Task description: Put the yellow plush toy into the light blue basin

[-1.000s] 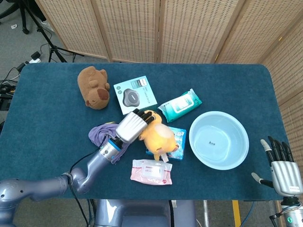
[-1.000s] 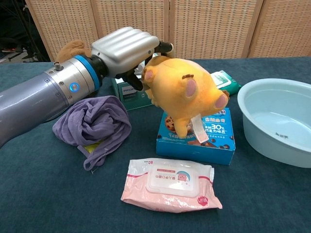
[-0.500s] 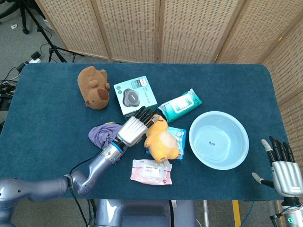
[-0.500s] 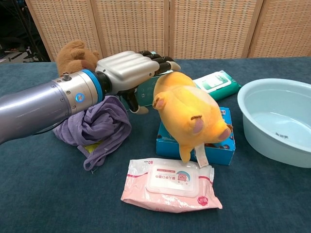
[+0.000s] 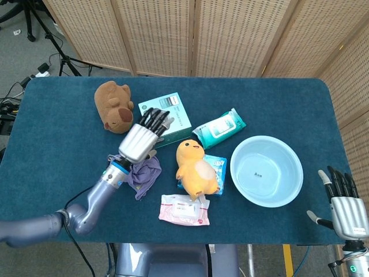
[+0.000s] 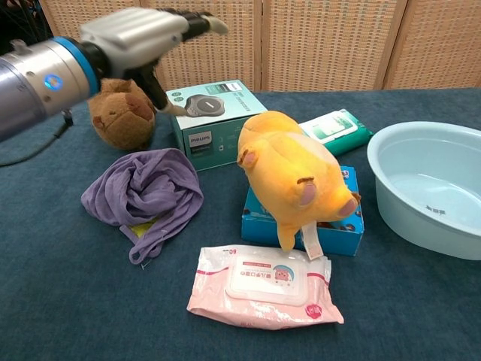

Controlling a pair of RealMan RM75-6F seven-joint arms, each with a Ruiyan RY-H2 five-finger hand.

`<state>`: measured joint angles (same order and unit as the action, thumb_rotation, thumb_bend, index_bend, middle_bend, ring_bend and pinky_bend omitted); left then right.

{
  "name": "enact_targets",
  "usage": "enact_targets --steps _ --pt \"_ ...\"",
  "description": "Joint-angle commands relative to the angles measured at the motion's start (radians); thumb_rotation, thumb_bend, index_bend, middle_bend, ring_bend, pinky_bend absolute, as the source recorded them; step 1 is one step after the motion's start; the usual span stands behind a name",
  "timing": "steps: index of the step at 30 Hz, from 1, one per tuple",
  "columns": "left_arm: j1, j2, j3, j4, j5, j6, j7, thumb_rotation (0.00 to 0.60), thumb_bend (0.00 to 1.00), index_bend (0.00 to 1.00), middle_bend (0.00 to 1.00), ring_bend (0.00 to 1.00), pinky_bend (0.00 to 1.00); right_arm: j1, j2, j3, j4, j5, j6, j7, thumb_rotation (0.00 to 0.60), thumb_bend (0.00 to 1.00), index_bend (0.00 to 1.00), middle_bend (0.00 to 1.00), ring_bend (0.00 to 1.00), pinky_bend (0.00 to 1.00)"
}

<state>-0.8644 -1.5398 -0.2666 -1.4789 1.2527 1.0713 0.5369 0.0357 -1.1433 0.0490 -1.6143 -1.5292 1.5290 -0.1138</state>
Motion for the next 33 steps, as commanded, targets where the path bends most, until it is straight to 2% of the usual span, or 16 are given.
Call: enact_targets --steps 1,2,7,12,17,20,25,28,33 --pt "0.109 0.19 -0.013 -0.103 0.027 0.118 -0.045 0.6 0.17 0.0 0.0 0.0 0.0 0.0 -0.004 -0.002 -0.002 -0.005 0.001 -0.012 0.6 0.03 0.0 0.0 0.0 0.0" --pt "0.139 0.233 -0.006 -0.128 0.041 0.149 -0.059 0.6 0.17 0.0 0.0 0.0 0.0 0.0 -0.006 -0.002 -0.003 -0.005 0.002 -0.017 0.6 0.03 0.0 0.0 0.0 0.0" --pt "0.252 0.324 0.042 -0.171 0.119 0.285 -0.113 0.6 0.17 0.0 0.0 0.0 0.0 0.003 -0.011 -0.003 -0.003 -0.004 -0.005 -0.03 0.6 0.03 0.0 0.0 0.0 0.0" --pt "0.416 0.374 0.142 -0.207 0.146 0.417 -0.157 0.6 0.18 0.0 0.0 0.0 0.0 0.005 -0.017 -0.005 -0.006 -0.005 -0.009 -0.049 0.6 0.03 0.0 0.0 0.0 0.0" --pt "0.499 0.37 0.204 -0.206 0.142 0.453 -0.207 0.6 0.18 0.0 0.0 0.0 0.0 0.004 -0.021 -0.006 -0.006 -0.006 -0.009 -0.061 0.6 0.03 0.0 0.0 0.0 0.0" --pt "0.581 0.369 0.286 -0.209 0.139 0.467 -0.203 0.6 0.18 0.0 0.0 0.0 0.0 0.004 -0.024 -0.006 -0.009 -0.005 -0.009 -0.07 0.6 0.03 0.0 0.0 0.0 0.0" --pt "0.652 0.335 0.361 -0.203 0.194 0.492 -0.181 0.6 0.18 0.0 0.0 0.0 0.0 0.006 -0.026 -0.007 -0.014 -0.013 -0.007 -0.075 0.6 0.03 0.0 0.0 0.0 0.0" --pt "0.679 0.309 0.381 -0.179 0.222 0.501 -0.182 0.6 0.19 0.0 0.0 0.0 0.0 0.005 -0.027 -0.011 -0.015 -0.022 -0.005 -0.077 0.6 0.03 0.0 0.0 0.0 0.0" --pt "0.697 0.298 0.379 -0.162 0.228 0.489 -0.205 0.6 0.19 0.0 0.0 0.0 0.0 0.005 -0.03 -0.015 -0.017 -0.029 -0.005 -0.08 0.6 0.03 0.0 0.0 0.0 0.0"
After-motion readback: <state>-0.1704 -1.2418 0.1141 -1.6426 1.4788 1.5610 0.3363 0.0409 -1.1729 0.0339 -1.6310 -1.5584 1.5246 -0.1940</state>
